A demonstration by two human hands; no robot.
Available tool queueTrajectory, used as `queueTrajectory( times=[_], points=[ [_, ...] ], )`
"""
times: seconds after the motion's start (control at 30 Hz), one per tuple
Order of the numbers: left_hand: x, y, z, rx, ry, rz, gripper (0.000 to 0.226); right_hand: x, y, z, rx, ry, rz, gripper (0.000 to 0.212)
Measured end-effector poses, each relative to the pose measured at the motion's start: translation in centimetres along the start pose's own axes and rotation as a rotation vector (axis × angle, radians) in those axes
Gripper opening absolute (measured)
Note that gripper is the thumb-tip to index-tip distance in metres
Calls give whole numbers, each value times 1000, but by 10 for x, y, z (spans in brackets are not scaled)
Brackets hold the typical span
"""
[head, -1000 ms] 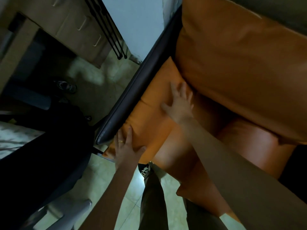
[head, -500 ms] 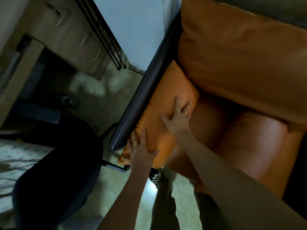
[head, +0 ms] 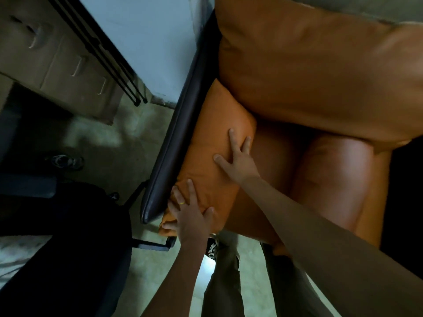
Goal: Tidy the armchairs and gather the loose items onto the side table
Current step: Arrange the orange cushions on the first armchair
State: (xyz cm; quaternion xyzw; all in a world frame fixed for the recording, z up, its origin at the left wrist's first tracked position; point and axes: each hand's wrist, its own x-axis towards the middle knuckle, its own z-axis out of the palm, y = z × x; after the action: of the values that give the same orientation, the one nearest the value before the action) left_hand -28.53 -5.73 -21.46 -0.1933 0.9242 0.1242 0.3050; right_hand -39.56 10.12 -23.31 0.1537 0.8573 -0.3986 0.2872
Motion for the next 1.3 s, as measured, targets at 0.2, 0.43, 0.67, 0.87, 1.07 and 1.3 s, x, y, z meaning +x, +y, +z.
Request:
queueTrajectory(
  times=[0.2, 0.43, 0.67, 0.87, 1.07, 1.3],
  points=[
    [-15, 21, 6, 34, 106, 187, 83, -20, 51, -47, -258, 113, -25, 69],
    [-43, 140, 24, 21, -216, 619, 64, -95, 157, -108, -244, 379, 73, 69],
    [-67, 238, 74, -216, -577, 440, 92, -139, 250, -132, 36, 324, 250, 70],
    [-66, 273, 89, -563, -533, 337, 80, -156, 282, -136, 274, 249, 246, 78],
    [-77, 284, 94, -529, -657, 406, 69, -168, 292, -136, 474, 326, 230, 78],
    [-92, 295, 92, -345, -711, 527, 85, -184, 298, -126, 405, 382, 356, 80]
  ],
)
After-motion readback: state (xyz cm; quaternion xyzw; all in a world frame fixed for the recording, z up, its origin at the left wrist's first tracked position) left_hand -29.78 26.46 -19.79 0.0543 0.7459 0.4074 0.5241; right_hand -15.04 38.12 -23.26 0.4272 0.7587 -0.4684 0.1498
